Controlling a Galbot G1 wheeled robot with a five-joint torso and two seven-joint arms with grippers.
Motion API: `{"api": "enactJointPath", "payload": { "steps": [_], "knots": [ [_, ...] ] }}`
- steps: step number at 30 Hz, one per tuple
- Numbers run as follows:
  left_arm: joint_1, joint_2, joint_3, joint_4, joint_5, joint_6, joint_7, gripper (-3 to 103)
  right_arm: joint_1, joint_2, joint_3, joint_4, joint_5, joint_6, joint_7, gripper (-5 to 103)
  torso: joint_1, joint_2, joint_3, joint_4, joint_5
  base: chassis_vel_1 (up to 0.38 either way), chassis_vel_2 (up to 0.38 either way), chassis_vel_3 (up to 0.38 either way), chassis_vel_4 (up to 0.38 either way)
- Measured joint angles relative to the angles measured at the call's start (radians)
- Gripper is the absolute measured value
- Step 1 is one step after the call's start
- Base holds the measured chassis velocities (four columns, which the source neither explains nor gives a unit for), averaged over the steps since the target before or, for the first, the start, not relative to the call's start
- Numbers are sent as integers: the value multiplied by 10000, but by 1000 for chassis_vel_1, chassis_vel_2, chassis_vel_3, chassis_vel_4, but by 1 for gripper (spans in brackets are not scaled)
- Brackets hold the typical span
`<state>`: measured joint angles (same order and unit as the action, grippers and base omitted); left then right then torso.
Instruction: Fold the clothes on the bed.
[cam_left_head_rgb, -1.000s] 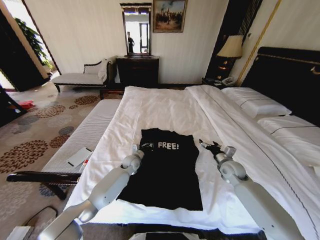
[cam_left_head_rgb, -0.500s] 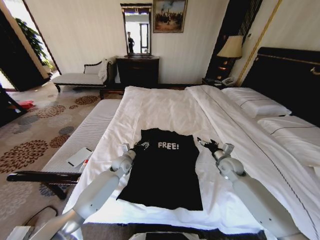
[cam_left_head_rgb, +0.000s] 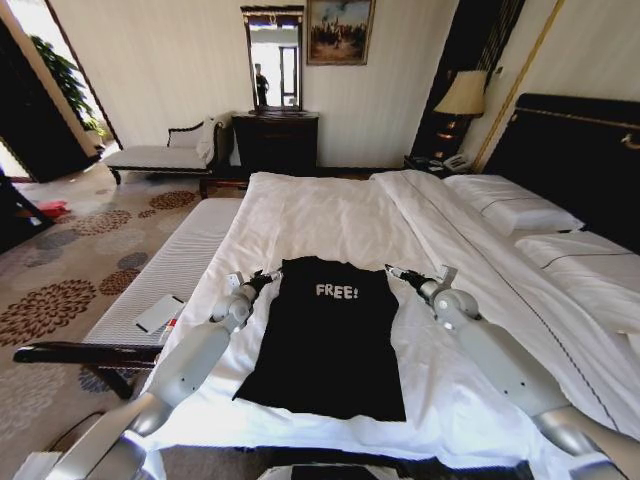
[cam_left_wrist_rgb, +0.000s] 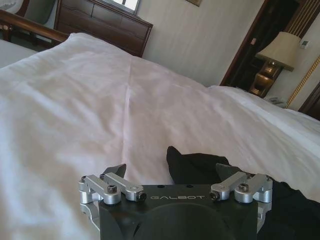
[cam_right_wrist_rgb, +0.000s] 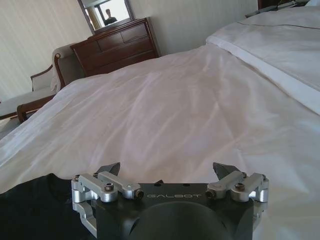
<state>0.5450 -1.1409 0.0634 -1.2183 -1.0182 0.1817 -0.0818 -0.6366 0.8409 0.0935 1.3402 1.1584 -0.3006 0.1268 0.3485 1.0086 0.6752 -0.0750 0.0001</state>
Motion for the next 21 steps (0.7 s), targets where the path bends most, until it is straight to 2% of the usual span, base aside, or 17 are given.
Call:
{"api": "enactJointPath", "payload": {
  "steps": [10,15,21],
  "knots": [
    [-1190,-958,346,1834,-28,-227,515,100,-60,16,10,-34,-88,23,37,100,-1,0,-1,-3,2,0,0,0,0],
    [-2025,-1865,607,3370,22,-293,827,100,-145,-33,90,62,-82,30,145,100,-1,0,-2,-6,0,0,0,0,0],
    [-2353,-2386,649,4381,158,-340,967,100,-145,-34,102,145,30,9,249,100,-1,0,-1,-2,-1,0,0,0,0]
  ]
}}
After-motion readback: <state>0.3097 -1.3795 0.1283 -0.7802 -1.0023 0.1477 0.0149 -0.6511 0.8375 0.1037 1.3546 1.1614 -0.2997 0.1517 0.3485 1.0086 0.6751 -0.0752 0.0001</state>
